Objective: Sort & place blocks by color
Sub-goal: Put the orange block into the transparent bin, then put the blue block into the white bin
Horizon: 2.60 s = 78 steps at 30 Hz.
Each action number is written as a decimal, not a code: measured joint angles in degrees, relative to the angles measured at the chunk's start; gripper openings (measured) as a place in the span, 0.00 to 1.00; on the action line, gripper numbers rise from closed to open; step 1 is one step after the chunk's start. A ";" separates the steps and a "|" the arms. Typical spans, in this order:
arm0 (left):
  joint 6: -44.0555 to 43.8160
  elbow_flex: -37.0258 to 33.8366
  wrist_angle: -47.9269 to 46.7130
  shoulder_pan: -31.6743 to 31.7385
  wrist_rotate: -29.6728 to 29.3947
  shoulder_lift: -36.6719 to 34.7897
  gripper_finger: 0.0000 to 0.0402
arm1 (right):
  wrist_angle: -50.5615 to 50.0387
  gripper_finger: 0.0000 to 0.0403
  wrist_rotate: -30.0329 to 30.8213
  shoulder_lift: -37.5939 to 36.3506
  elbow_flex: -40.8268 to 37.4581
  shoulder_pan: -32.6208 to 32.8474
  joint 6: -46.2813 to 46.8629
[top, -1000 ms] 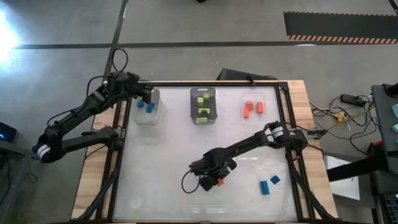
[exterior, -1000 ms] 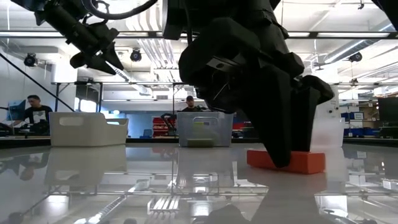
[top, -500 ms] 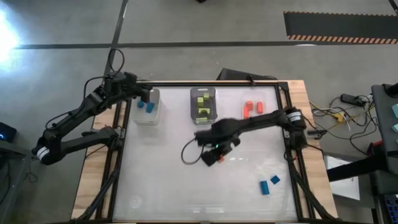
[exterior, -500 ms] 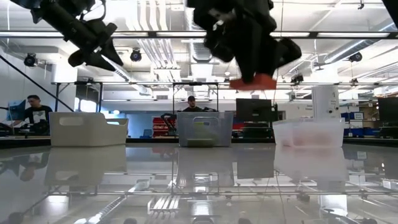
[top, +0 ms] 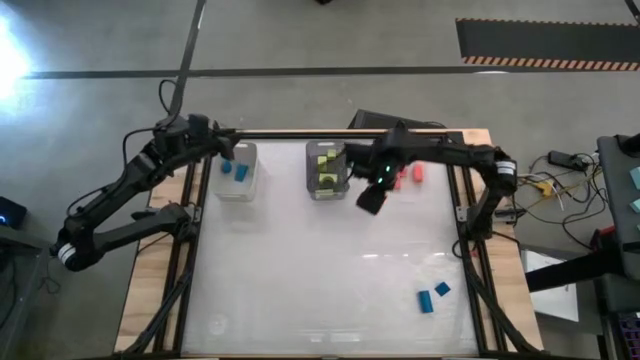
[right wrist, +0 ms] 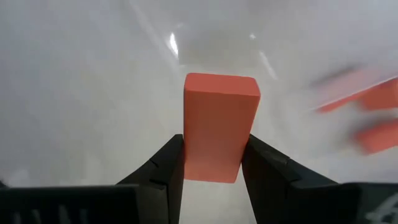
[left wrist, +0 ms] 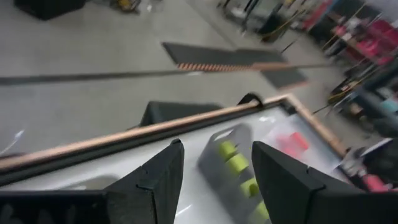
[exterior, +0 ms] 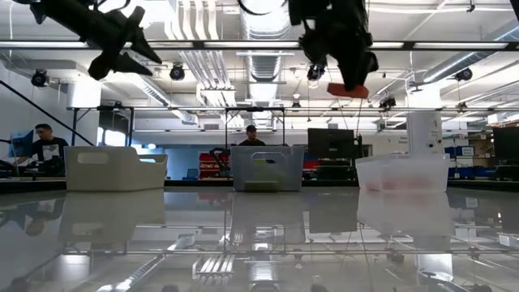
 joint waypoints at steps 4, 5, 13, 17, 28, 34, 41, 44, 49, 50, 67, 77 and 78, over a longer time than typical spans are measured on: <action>-2.81 0.00 4.75 -1.02 0.58 -0.87 0.43 | -1.04 0.30 0.69 -1.39 -2.24 -6.14 -14.36; -3.24 0.00 6.33 -1.30 0.61 -0.93 0.43 | -1.47 0.30 0.70 -1.57 -2.85 -7.51 -18.36; -9.12 0.00 17.24 -3.53 0.61 0.40 0.43 | -4.59 0.30 1.95 -2.32 -8.63 -16.45 -47.26; -10.40 0.00 20.51 -4.86 0.59 1.80 0.43 | -4.37 0.30 5.52 -2.37 -12.11 -19.40 -56.59; -10.55 0.00 21.49 -6.39 0.59 3.90 0.43 | 5.84 0.30 10.12 -2.37 -25.10 -24.73 -65.79; -11.89 0.00 21.51 -6.41 0.57 5.04 0.43 | 11.42 0.33 11.60 -2.37 -28.18 -25.38 -65.77; -11.95 0.00 21.49 -6.41 0.54 6.11 0.43 | 12.86 0.33 12.48 -2.37 -28.31 -25.38 -63.76; -11.97 0.00 21.49 -6.41 0.54 6.21 0.43 | 12.81 0.34 12.48 -2.37 -28.33 -25.36 -63.79; -11.97 0.00 21.49 -6.41 0.50 6.10 0.43 | 12.99 0.34 12.48 -2.37 -28.33 -25.36 -63.26; -11.97 0.00 21.50 -6.41 0.50 6.08 0.43 | 13.01 0.34 12.48 -2.37 -28.33 -25.36 -63.18; -12.41 0.00 21.51 -6.63 0.46 6.02 0.43 | 12.01 0.59 12.47 -2.51 -26.82 -25.34 -51.45; -13.37 0.00 21.50 -6.63 0.46 6.08 0.43 | 3.95 0.57 3.59 -5.31 -18.35 -24.10 -11.24; -13.40 0.02 21.49 -6.64 0.46 6.08 0.43 | 4.28 0.57 1.20 -6.18 -18.09 -23.60 -7.82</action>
